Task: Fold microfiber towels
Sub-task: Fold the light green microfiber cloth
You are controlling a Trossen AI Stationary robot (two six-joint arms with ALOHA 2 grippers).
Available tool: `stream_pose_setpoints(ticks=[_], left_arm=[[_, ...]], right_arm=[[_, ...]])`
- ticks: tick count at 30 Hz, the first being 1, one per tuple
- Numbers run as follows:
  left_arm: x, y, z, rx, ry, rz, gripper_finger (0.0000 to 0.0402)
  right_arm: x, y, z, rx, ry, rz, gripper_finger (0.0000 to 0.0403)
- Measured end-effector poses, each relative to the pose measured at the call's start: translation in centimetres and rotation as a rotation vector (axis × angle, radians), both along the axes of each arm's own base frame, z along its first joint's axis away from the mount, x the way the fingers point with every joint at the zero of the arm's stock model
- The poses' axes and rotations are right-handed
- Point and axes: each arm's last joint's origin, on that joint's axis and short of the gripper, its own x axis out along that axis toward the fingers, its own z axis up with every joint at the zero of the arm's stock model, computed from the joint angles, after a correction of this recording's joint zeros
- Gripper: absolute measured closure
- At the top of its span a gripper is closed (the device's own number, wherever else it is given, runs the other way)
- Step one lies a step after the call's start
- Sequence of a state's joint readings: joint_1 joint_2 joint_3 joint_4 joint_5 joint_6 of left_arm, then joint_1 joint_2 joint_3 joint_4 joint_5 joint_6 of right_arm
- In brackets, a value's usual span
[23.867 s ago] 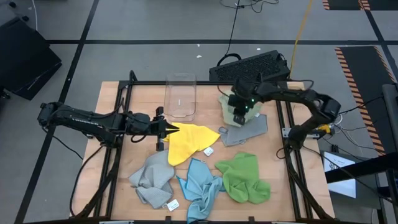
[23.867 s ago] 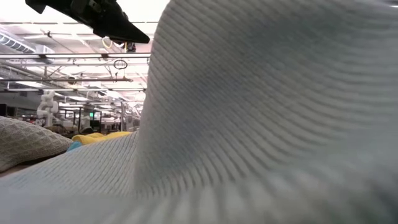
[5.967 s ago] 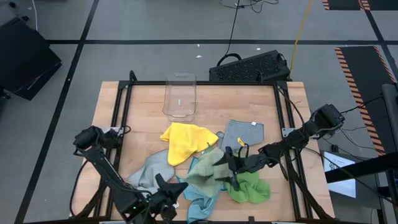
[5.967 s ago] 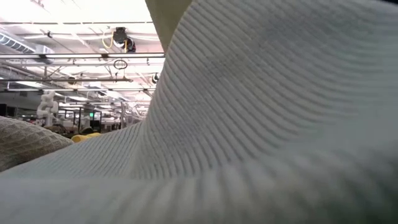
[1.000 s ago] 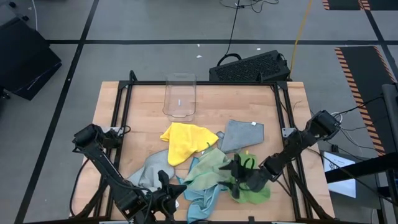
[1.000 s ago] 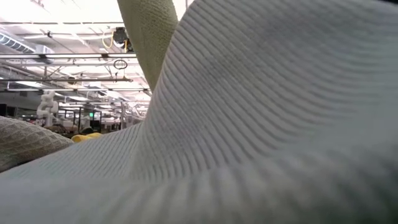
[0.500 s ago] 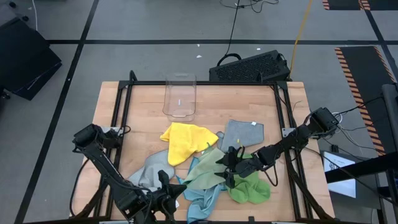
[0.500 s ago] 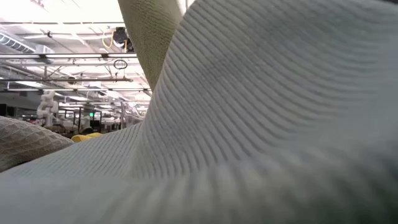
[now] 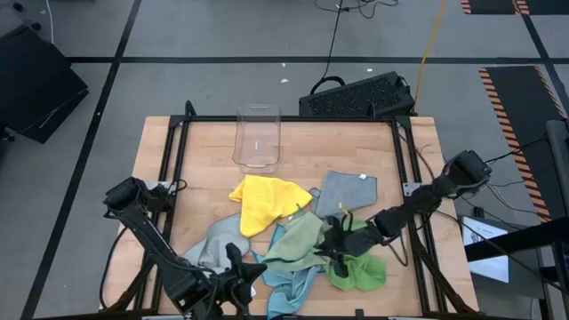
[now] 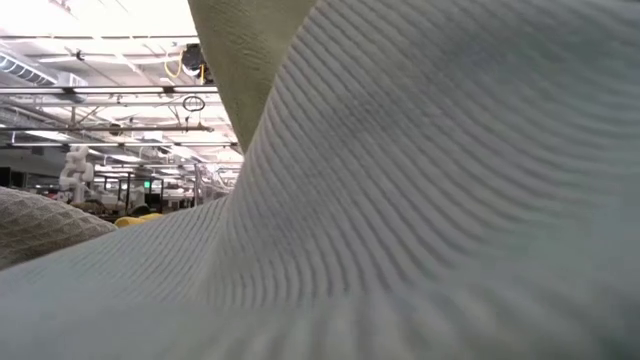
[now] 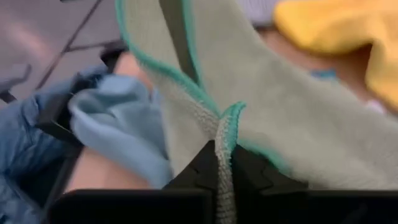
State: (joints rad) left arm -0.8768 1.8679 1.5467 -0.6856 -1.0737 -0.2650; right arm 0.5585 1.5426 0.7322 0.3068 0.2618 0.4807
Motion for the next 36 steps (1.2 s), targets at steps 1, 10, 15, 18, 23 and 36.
stream_pose_setpoints(ticks=[1, 10, 15, 18, 23, 36], left_arm=[[0.0, 0.0, 0.0, 0.0, 0.0, 0.0, 0.0397], [0.4, 0.5, 0.0, 0.01, 0.006, 0.015, 0.0398], [0.9, 1.0, -0.1, -0.018, -0.005, 0.049, 0.0395], [1.2, 1.1, -0.4, -0.052, -0.018, 0.074, 0.0397], [1.7, 0.6, -0.4, -0.187, -0.013, 0.042, 0.0395], [2.9, 1.2, -2.2, -0.281, -0.013, 0.028, 0.0392]], right_arm=[[-0.3, 0.2, 0.5, -0.009, -0.02, -0.001, 0.0385], [-4.2, 2.0, 3.6, -0.114, -0.114, -0.043, 0.0397], [-5.8, 2.5, 4.5, -0.149, -0.144, -0.069, 0.0397], [-6.5, 2.8, 4.6, -0.13, -0.137, -0.093, 0.0397], [-7.4, 3.7, 3.9, -0.031, -0.08, -0.111, 0.0397], [-7.9, 5.2, 1.0, 0.079, 0.015, -0.178, 0.0395]])
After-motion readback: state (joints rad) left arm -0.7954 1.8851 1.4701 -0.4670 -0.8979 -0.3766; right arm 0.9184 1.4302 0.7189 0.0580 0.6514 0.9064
